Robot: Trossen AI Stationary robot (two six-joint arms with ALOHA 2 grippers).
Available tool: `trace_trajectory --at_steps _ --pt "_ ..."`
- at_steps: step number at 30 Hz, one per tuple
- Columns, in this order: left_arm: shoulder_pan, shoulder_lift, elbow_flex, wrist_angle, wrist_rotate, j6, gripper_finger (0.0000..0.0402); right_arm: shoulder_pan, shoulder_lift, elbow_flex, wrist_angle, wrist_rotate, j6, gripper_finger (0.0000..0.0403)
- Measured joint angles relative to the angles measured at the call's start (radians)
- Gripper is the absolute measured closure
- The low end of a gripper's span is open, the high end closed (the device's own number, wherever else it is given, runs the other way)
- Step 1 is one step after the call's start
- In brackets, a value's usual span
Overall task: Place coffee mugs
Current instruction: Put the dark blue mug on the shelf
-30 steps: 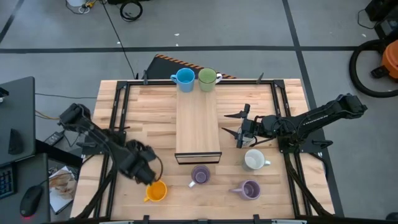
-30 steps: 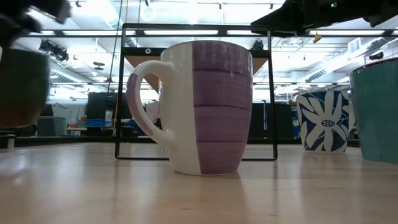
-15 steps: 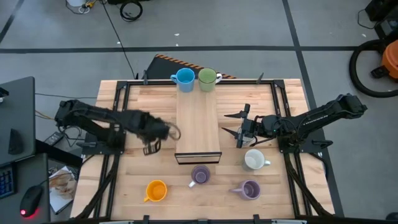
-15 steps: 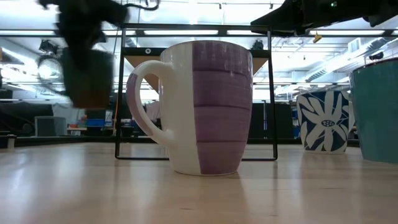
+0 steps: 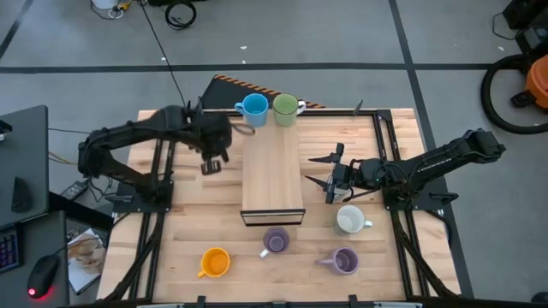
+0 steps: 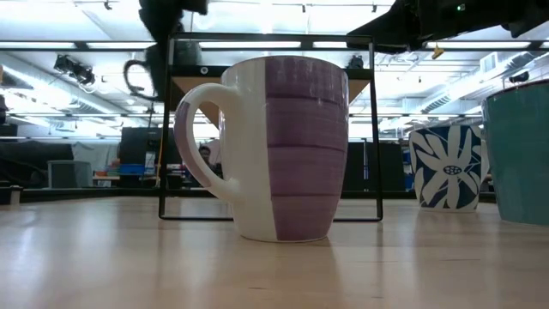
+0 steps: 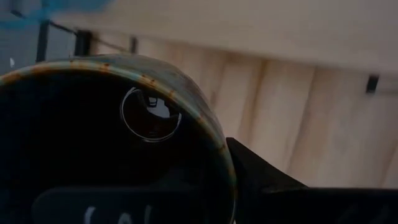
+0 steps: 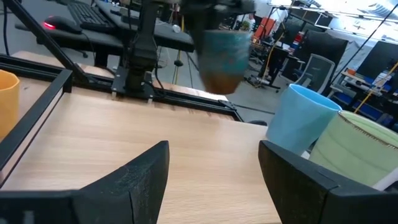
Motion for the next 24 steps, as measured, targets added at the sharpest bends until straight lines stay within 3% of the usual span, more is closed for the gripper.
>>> trace_trajectory --at_steps 14,24 --pt "0.036 0.361 0.458 -0.167 0.156 0.167 0.0357 0.000 0.000 0.000 -0.010 0.003 0.001 0.0149" --pt "0.070 0.482 0.521 -0.173 0.214 0.253 0.0355 0.000 0.000 0.000 -0.014 0.001 0.001 0.0149"
